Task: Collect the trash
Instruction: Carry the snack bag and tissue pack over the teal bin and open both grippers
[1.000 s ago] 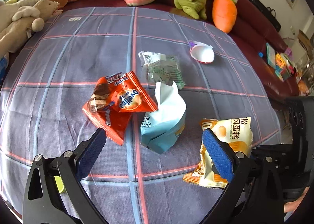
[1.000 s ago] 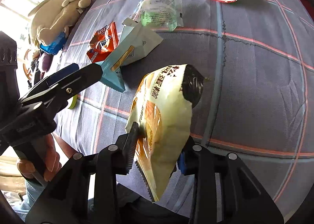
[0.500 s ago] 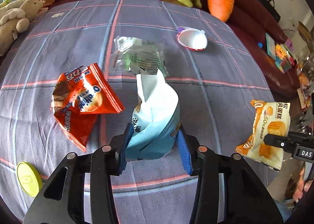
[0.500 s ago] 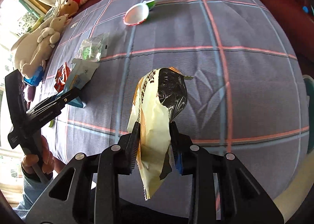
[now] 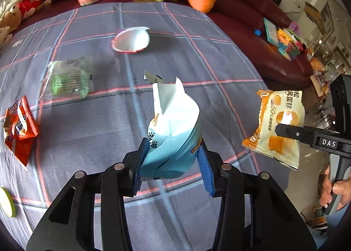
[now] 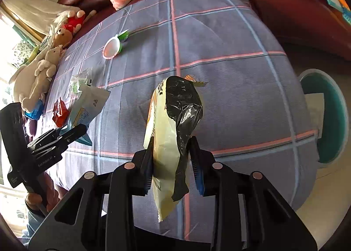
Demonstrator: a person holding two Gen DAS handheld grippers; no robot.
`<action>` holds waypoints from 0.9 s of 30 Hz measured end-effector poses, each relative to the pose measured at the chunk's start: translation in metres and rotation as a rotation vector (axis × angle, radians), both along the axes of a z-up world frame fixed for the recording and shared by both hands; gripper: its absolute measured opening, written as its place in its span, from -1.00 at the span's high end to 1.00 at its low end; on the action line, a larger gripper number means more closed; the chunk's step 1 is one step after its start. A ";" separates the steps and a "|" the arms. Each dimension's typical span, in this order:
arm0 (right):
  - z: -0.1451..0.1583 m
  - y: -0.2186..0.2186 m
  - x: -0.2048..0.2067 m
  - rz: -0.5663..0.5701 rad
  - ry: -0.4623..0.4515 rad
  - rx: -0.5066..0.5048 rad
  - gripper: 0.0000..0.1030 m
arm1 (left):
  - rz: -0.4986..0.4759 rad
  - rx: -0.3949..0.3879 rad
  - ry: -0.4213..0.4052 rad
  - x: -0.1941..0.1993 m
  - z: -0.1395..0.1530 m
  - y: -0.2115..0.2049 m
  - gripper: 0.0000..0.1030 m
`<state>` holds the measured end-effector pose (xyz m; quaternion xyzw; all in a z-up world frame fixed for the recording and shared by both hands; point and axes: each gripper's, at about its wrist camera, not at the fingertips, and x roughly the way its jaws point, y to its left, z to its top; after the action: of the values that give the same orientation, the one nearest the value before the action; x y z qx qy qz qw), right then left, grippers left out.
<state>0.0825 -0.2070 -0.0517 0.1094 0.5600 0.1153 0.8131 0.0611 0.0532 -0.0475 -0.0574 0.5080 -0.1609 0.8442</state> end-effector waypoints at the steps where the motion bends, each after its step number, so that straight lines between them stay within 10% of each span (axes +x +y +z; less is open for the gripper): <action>1: 0.002 -0.007 -0.001 -0.010 -0.006 0.002 0.44 | -0.015 0.000 -0.001 0.001 0.001 -0.009 0.14; 27: 0.025 -0.280 -0.042 -0.447 -0.116 0.044 0.44 | -0.396 0.077 -0.047 0.040 0.024 -0.272 0.13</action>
<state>0.0406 -0.4869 -0.0266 0.2417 0.4715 -0.0496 0.8466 0.1008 -0.2191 -0.0237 0.0797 0.4953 -0.3055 0.8093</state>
